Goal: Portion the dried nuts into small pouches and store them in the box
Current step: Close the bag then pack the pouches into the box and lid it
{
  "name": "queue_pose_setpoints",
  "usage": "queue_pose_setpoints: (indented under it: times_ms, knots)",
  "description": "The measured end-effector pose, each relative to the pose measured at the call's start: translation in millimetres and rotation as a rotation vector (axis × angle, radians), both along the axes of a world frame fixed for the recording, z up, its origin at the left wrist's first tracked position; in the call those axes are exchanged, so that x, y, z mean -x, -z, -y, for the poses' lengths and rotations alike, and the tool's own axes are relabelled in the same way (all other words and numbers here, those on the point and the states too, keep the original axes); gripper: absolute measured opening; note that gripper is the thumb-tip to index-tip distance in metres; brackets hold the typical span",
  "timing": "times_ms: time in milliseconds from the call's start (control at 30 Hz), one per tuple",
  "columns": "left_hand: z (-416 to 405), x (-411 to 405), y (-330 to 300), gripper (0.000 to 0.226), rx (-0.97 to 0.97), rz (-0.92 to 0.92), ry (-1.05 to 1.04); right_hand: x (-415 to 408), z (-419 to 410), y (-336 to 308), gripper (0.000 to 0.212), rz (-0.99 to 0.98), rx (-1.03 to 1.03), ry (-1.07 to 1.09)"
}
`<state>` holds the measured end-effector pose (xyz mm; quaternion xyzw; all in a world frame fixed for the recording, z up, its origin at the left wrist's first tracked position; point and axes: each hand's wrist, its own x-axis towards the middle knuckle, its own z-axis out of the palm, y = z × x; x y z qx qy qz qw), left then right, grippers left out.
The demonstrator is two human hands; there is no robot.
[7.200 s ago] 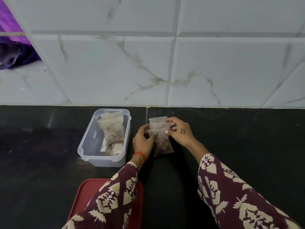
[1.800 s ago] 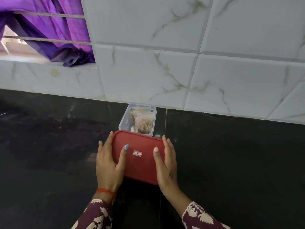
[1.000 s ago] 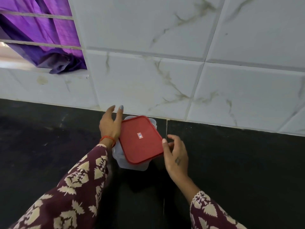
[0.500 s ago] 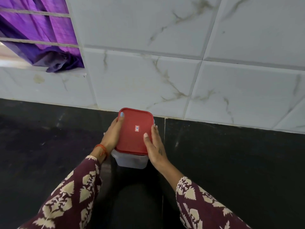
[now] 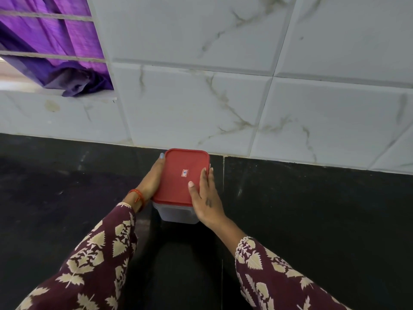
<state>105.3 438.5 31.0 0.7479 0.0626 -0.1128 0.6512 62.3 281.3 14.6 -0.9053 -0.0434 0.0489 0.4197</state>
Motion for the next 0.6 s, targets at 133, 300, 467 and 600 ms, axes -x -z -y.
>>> queue_pose_setpoints:
  times_ms: [133, 300, 467, 600]
  knots:
    - [-16.0, -9.6, 22.1, 0.085, -0.078, 0.005, 0.016, 3.7, 2.9, -0.3, 0.066, 0.030, 0.070, -0.013]
    - [-7.9, -0.6, 10.2, 0.103, -0.226, 0.033, -0.001, 8.8, 4.1, 0.1, 0.065, 0.041, 0.110, -0.020]
    - [-3.2, -1.5, 7.4, 0.084, -0.349, 0.023, -0.002, 12.6, 4.0, 0.7, 0.066, 0.008, 0.168, -0.023]
    - [-5.1, -4.7, 9.3, 0.070, -0.551, 0.028, 0.028, 11.9, 6.1, -5.8, 0.068, -0.064, 0.172, -0.035]
